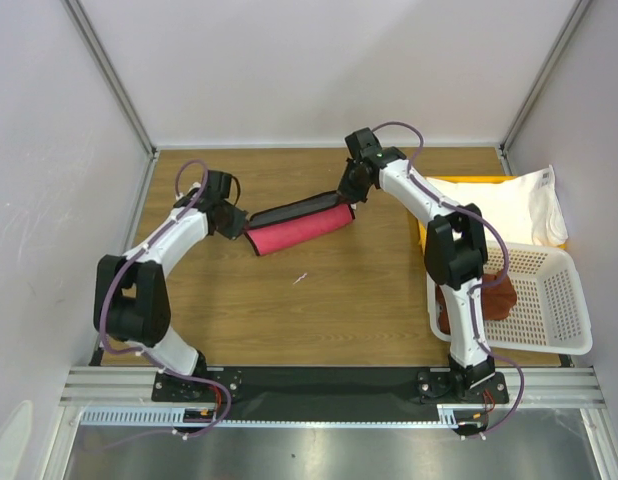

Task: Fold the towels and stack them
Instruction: Fold the towel

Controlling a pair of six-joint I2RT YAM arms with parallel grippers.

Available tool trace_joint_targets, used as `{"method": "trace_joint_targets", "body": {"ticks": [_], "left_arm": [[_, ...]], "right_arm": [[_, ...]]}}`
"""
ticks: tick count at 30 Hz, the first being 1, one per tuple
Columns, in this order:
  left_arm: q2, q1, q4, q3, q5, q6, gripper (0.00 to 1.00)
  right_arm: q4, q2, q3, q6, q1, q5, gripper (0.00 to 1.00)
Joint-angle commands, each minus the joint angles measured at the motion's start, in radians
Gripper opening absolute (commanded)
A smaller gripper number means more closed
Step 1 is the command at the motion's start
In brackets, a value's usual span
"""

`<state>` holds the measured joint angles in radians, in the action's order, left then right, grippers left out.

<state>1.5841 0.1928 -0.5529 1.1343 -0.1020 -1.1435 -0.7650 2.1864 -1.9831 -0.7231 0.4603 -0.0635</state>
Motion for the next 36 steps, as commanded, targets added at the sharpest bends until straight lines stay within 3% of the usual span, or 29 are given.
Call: {"method": "trace_joint_targets", "body": {"ticks": [1,7,15,24,36], "left_arm": [[0.036,-0.030,0.010,0.061,-0.041,-0.005,0.00],[0.151,-0.038,0.024,0.140,-0.012,0.011,0.00],[0.179,-0.038,-0.059,0.219,0.001,0.056,0.00],[0.056,-0.018,-0.038,0.038,0.004,0.030,0.00],[0.102,-0.019,-0.004,0.085,-0.024,0.033,0.00]], "right_arm": [[-0.019,0.051,-0.060,0.033,-0.045,0.008,0.00],[-0.125,0.118,-0.146,-0.004,-0.095,0.024,0.00],[-0.172,-0.008,-0.044,0.016,-0.123,0.004,0.00],[-0.128,-0.082,0.124,0.031,-0.126,-0.004,0.00],[-0.085,0.068,-0.112,0.059,-0.129,-0.010,0.00]]}}
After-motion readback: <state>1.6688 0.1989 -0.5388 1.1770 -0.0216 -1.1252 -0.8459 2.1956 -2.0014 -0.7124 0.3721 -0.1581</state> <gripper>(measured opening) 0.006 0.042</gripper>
